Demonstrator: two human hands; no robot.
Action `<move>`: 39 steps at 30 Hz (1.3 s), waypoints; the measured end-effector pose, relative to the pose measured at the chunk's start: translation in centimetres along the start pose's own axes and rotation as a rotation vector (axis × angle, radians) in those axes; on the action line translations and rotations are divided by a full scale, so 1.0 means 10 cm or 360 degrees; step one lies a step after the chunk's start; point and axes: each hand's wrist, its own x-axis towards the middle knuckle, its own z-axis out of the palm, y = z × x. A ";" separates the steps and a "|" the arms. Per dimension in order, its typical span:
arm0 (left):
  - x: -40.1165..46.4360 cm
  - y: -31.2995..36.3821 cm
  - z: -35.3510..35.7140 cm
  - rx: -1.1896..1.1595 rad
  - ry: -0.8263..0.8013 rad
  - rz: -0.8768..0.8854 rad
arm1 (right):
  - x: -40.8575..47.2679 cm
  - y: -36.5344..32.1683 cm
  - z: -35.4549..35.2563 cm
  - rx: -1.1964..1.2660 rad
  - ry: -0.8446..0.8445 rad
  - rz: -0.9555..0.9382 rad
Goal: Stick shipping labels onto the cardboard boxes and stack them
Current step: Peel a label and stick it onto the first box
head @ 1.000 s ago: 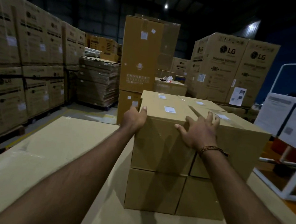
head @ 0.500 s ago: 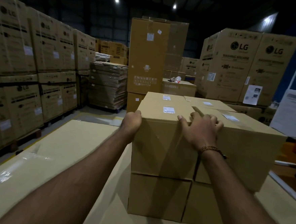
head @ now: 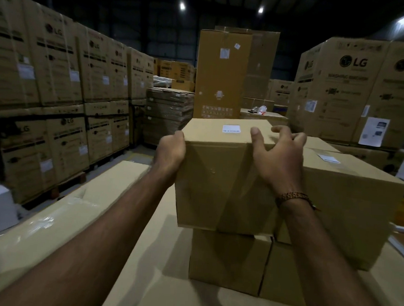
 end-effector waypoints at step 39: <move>-1.50 -2.08 -3.69 0.0297 -0.0251 -0.0250 | -3.80 -0.99 0.90 0.0362 -0.0569 0.0518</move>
